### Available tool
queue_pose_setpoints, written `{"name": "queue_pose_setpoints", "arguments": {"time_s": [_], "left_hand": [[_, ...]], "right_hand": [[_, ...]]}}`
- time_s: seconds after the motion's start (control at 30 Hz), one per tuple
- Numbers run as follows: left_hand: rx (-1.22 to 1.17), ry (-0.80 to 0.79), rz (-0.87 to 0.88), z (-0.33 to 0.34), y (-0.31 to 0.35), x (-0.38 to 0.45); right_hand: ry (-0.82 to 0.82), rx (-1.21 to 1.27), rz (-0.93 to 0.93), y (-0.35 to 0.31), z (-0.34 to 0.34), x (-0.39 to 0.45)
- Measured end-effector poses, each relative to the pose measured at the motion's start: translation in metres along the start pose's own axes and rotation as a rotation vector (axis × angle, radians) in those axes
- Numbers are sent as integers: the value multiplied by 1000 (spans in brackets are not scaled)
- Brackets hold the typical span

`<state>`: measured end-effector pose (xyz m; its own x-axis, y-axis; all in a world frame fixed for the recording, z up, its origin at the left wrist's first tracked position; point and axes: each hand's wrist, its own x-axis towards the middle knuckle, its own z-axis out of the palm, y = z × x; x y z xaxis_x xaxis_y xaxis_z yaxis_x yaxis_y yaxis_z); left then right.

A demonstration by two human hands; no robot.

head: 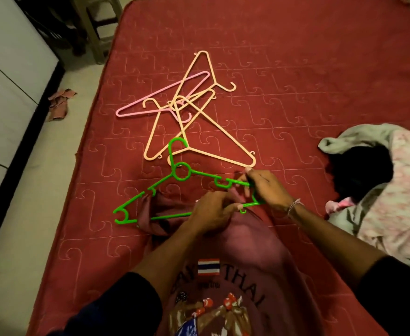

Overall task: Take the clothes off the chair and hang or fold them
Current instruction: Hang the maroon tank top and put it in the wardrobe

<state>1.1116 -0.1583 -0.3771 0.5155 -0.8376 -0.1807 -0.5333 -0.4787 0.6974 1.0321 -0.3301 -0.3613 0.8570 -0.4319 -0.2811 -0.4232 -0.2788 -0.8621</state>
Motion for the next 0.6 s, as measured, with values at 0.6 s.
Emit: {"name": "queue_pose_setpoints", "arguments": {"time_s": [0.6], "left_hand": [[-166,193,2,-12,-33,-12]], "right_hand": [[155,-370,105,26,30,0]]}}
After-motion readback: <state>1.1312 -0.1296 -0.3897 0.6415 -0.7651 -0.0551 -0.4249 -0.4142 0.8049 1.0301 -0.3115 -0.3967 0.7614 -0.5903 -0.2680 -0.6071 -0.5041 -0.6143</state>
